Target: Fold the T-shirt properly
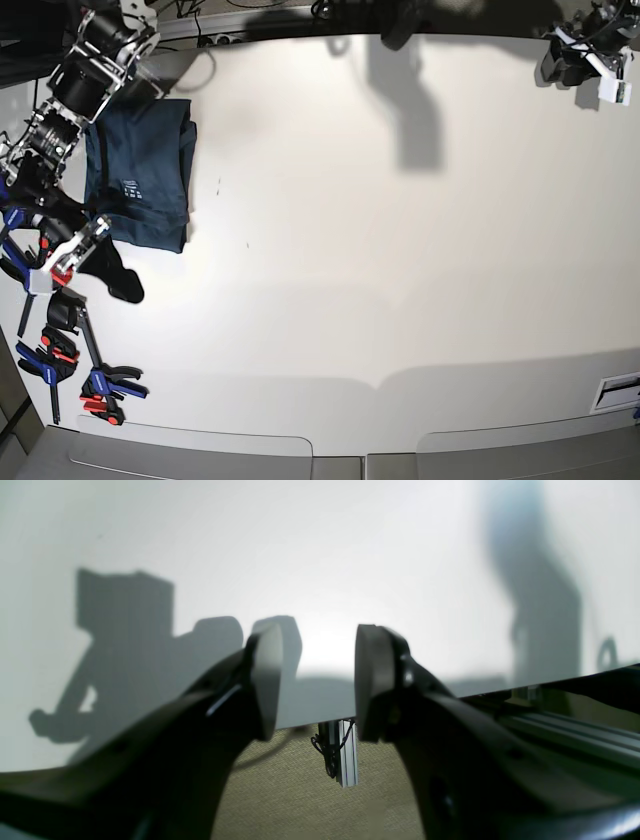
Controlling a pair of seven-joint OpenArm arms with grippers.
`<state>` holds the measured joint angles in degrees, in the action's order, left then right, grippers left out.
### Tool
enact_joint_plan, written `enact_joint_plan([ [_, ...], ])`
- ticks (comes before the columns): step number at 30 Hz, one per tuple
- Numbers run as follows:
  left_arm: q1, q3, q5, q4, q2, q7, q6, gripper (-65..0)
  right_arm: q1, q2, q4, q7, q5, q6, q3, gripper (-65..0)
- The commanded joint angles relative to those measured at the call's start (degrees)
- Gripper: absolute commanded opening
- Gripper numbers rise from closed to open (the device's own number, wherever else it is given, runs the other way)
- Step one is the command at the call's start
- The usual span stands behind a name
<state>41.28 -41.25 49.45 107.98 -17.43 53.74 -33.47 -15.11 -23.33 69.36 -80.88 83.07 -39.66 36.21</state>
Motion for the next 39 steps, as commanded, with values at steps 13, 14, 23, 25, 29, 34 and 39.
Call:
enact_joint_plan([
  [13,0.31,-0.44,1.14,0.85,-0.7,-1.38,-0.37,-42.8,11.54,-0.92,6.4,0.88,1.93,-0.34,0.2,-47.6],
  [14,0.31,-0.44,1.14,0.85,-0.7,-1.4,-0.37,-42.8,12.68,-0.9,8.44,0.88,1.93,-0.34,0.2,-47.6],
  [23,0.31,-0.44,1.14,0.85,-0.7,-1.55,-0.37,-42.8,23.52,1.4,32.76,0.88,1.93,-0.34,0.2,-47.6],
  [25,0.31,-0.44,1.11,0.85,-0.7,-1.55,-0.37,-42.8,26.12,3.08,37.07,0.88,1.93,-0.34,0.2,-47.6],
  [29,0.31,-0.44,1.14,0.85,-0.72,-1.55,-0.37,-42.8,32.04,7.28,42.64,0.88,1.93,-0.34,0.13,-47.6],
  [34,0.28,-0.44,1.11,0.85,-0.94,-1.55,-0.37,-42.8,38.21,10.88,43.95,0.88,1.93,-0.34,0.13,-47.6],
  [39,0.31,-0.44,1.11,0.85,-2.45,-1.53,-0.35,-42.8,42.97,11.54,43.95,0.88,1.93,-0.34,-0.92,-47.6],
])
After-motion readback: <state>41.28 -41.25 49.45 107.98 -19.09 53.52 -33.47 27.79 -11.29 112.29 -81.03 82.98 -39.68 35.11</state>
